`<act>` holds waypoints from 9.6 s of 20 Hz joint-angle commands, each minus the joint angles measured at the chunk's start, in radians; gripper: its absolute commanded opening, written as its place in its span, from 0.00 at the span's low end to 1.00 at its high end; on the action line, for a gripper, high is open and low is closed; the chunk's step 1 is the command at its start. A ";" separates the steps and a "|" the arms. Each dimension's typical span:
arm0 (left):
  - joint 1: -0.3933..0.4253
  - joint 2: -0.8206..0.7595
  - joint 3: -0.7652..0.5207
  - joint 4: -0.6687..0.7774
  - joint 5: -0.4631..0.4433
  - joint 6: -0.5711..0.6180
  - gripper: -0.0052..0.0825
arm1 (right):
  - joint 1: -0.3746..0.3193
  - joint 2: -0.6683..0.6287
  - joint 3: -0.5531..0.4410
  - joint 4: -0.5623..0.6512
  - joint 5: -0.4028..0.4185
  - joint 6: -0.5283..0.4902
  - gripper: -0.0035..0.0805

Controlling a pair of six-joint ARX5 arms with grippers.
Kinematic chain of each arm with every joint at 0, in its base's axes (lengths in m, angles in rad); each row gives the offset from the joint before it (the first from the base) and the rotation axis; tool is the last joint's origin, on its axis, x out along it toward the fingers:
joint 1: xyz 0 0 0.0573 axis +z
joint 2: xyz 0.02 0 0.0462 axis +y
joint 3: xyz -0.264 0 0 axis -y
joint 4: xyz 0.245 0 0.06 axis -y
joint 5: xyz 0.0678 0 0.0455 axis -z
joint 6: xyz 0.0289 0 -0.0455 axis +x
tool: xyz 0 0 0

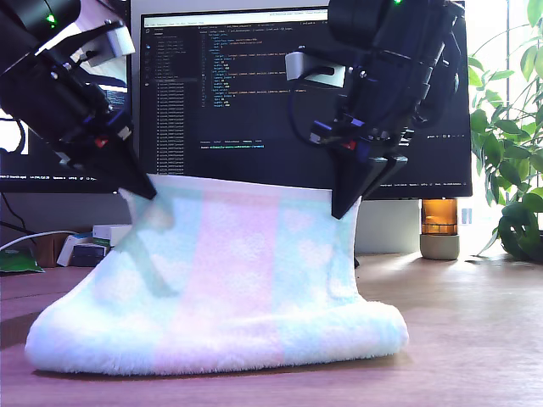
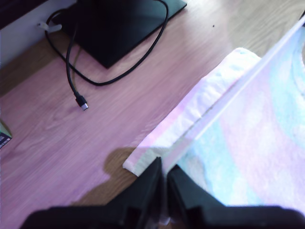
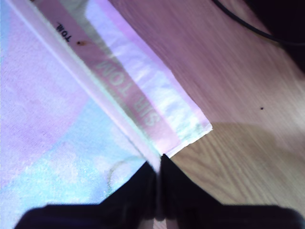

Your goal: Fold the tea towel to a neat square and place it to the right

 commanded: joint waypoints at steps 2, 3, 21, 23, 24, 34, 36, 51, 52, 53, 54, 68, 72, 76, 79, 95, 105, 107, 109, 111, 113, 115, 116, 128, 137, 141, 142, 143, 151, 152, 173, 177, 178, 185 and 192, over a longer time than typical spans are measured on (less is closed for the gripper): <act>0.048 0.026 -0.015 0.008 -0.032 0.001 0.03 | -0.037 0.017 0.000 -0.042 0.062 -0.002 0.03; 0.049 0.026 -0.015 0.014 -0.032 0.001 0.03 | -0.036 0.017 0.015 -0.066 0.063 -0.002 0.03; 0.068 0.127 -0.015 0.058 -0.018 0.001 0.03 | -0.036 0.148 0.069 -0.106 0.073 -0.024 0.03; 0.075 0.167 -0.015 0.094 -0.018 0.001 0.03 | -0.037 0.161 0.069 -0.084 0.093 -0.026 0.03; 0.077 0.188 -0.015 0.109 -0.018 0.001 0.03 | -0.037 0.163 0.069 -0.064 0.101 -0.026 0.03; 0.089 0.240 -0.015 0.195 -0.018 0.000 0.06 | -0.036 0.174 0.069 0.021 0.097 -0.029 0.05; 0.089 0.240 -0.015 0.195 -0.018 0.001 0.14 | -0.036 0.174 0.069 0.023 0.096 -0.027 0.10; 0.106 0.207 -0.002 0.212 -0.144 -0.035 0.03 | -0.037 0.164 0.083 0.015 0.103 0.023 0.02; 0.106 0.189 -0.002 0.206 -0.140 -0.049 0.03 | -0.037 0.159 0.083 0.014 0.101 0.040 0.03; 0.106 0.169 -0.002 0.198 -0.122 -0.057 0.03 | -0.037 0.155 0.083 0.015 0.094 0.061 0.03; 0.106 0.150 -0.002 0.189 -0.101 -0.059 0.03 | -0.037 0.150 0.083 0.013 0.085 0.081 0.03; 0.117 -0.001 -0.091 0.156 0.109 -0.159 0.03 | -0.049 -0.066 -0.041 0.158 -0.035 0.146 0.03; 0.117 -0.109 -0.240 0.315 0.135 -0.265 0.03 | -0.054 -0.193 -0.226 0.367 -0.127 0.179 0.03; 0.112 -0.234 -0.441 0.469 0.198 -0.341 0.03 | -0.057 -0.354 -0.454 0.577 -0.225 0.189 0.03; 0.097 -0.338 -0.549 0.495 0.222 -0.384 0.03 | -0.072 -0.469 -0.619 0.677 -0.328 0.220 0.03; -0.266 -0.518 -0.665 0.441 0.119 -0.463 0.03 | 0.089 -0.756 -0.938 0.673 -0.347 -0.034 0.15; -0.266 -0.513 -0.665 0.457 0.109 -0.460 0.03 | 0.217 -0.554 -0.936 0.691 -0.097 -0.850 0.42; -0.266 -0.513 -0.665 0.457 0.108 -0.459 0.03 | 0.220 -0.500 -0.929 0.743 -0.061 -0.904 0.50; -0.266 -0.513 -0.665 0.457 0.109 -0.459 0.03 | 0.226 -0.452 -0.924 0.791 -0.039 -0.924 0.52; -0.265 -0.513 -0.665 0.455 0.108 -0.459 0.03 | 0.237 -0.416 -0.924 0.812 -0.022 -0.944 0.53; -0.265 -0.513 -0.665 0.453 0.108 -0.449 0.03 | 0.246 -0.389 -0.924 0.827 -0.007 -0.950 0.52; -0.265 -0.513 -0.665 0.454 0.104 -0.444 0.03 | 0.247 -0.362 -0.924 0.851 0.009 -0.963 0.52; -0.265 -0.513 -0.665 0.453 0.102 -0.444 0.03 | 0.247 -0.349 -0.924 0.864 0.019 -0.973 0.52; -0.266 -0.513 -0.665 0.364 0.087 -0.414 0.04 | 0.249 -0.287 -0.918 0.874 0.024 -0.991 0.03; -0.361 -0.512 -0.665 0.325 -0.023 -0.328 0.27 | 0.280 -0.306 -0.795 0.816 0.056 -0.860 0.03; -0.445 -0.502 -0.665 0.348 -0.117 -0.267 0.36 | 0.280 -0.355 -0.740 0.702 0.064 -0.827 0.03; -0.458 -0.492 -0.665 0.363 -0.128 -0.262 0.41 | 0.280 -0.369 -0.726 0.678 0.064 -0.807 0.03; -0.467 -0.478 -0.665 0.374 -0.147 -0.260 0.43 | 0.280 -0.380 -0.712 0.660 0.063 -0.784 0.03; -0.515 -0.352 -0.665 0.380 -0.238 -0.215 0.49 | 0.278 -0.399 -0.634 0.597 0.065 -0.753 0.03; -0.515 -0.342 -0.665 0.380 -0.258 -0.209 0.49 | 0.277 -0.399 -0.628 0.589 0.069 -0.750 0.03; -0.516 -0.193 -0.662 0.431 -0.414 -0.174 0.04 | 0.273 -0.481 -0.591 0.386 0.063 -0.611 0.03; -0.533 -0.195 -0.595 0.282 -0.368 -0.215 0.04 | 0.273 -0.488 -0.591 0.227 0.051 -0.573 0.03; -0.538 -0.195 -0.563 0.228 -0.348 -0.224 0.04 | 0.273 -0.488 -0.591 0.193 0.036 -0.561 0.03; -0.568 -0.195 -0.253 -0.253 -0.179 -0.263 0.04 | 0.273 -0.488 -0.591 0.002 -0.086 -0.489 0.03; -0.568 -0.193 -0.187 -0.554 -0.039 -0.259 0.04 | 0.273 -0.488 -0.591 -0.181 -0.254 -0.439 0.03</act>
